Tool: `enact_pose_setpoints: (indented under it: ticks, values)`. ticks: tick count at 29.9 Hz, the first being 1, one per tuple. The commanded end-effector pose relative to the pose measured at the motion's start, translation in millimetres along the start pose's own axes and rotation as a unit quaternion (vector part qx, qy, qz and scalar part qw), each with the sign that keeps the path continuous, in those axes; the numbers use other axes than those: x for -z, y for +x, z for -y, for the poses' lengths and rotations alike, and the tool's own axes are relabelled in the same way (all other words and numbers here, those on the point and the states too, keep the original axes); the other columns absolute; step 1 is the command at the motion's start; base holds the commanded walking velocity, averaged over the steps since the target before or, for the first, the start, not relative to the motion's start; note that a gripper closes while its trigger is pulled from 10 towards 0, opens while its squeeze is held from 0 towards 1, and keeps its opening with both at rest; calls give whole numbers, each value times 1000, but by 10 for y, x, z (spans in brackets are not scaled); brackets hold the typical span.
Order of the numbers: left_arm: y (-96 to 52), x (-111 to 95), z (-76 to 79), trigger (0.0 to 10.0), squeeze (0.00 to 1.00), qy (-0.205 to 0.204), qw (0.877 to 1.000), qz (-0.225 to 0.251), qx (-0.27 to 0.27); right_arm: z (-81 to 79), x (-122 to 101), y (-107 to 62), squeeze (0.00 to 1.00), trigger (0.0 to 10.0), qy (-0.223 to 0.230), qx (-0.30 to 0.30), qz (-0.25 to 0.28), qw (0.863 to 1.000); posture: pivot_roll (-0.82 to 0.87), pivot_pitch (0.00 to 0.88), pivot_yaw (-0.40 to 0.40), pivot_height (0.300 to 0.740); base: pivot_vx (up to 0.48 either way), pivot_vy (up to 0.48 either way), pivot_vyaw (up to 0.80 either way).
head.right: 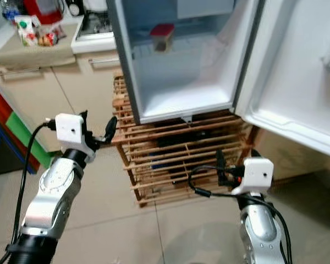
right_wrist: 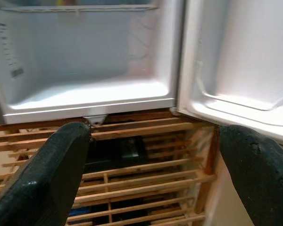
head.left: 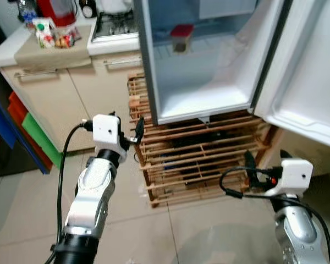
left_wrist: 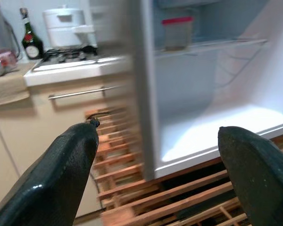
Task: Restocking fridge
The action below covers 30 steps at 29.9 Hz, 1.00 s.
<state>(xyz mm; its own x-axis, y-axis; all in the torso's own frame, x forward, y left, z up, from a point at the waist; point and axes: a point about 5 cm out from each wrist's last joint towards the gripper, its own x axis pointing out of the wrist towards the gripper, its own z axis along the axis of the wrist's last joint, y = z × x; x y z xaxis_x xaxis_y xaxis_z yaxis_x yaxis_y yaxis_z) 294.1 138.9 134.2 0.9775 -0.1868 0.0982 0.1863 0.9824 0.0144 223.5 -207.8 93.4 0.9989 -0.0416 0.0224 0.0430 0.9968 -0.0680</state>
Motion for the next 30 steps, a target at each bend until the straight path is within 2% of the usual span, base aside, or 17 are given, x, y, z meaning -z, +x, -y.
enact_pose_setpoints:
  ticks: [1, 9, 13, 18, 20, 21, 22, 23, 26, 30]
  values:
    - [-4, -30, 42, 10000, 0, 2, 1000, 8, 12, 10, -42, 5, 0, 10000, -2, -1, 8, 1000, -205, 0, 94, 740, 0, -480, 0]
    - [-23, -45, 90, 10000, 0, -9, 999, 15, 28, 9, -36, 1, 0, 10000, -3, -6, 6, 1000, -203, 0, 88, 740, 0, -480, 0]
    - [-22, -36, 94, 10000, 0, -21, 999, 13, 29, 6, -17, -10, 0, 10000, -3, -9, 2, 1000, -203, 0, 87, 740, 0, 0, 0]
    - [9, 78, 25, 10000, 0, -28, 999, -25, 18, 51, 268, -180, 0, 10000, -12, -43, -70, 996, -208, 0, 83, 740, 0, 0, 0]
    - [16, 100, 13, 10000, 0, -26, 999, -33, 17, 68, 305, -204, 0, 10000, -13, -43, -80, 996, -208, 0, 83, 740, 0, 0, 0]
    - [69, 201, -88, 10000, 0, -23, 997, -67, -2, 229, 531, -317, 0, 10000, -19, -12, -142, 990, -214, 0, 84, 740, 0, 0, 0]
    - [94, 249, -141, 10000, 0, -24, 996, -84, -13, 328, 637, -369, 0, 10000, -25, 10, -174, 984, -217, 0, 87, 740, 0, 0, 0]
    - [94, 249, -141, 10000, 0, -24, 996, -84, -13, 328, 637, -369, 0, 10000, -25, 10, -174, 984, -217, 0, 87, 740, 0, 0, 0]
    - [123, 358, -214, 10000, 0, -18, 992, -125, -24, 538, 791, -446, 0, 10000, -37, 62, -224, 972, -224, 0, 93, 740, 0, 0, 0]
    - [146, 513, -242, 10000, 0, 9, 983, -181, -21, 1106, 962, -614, 0, 10000, -76, 202, -288, 933, -236, 0, 103, 740, 0, 0, 0]
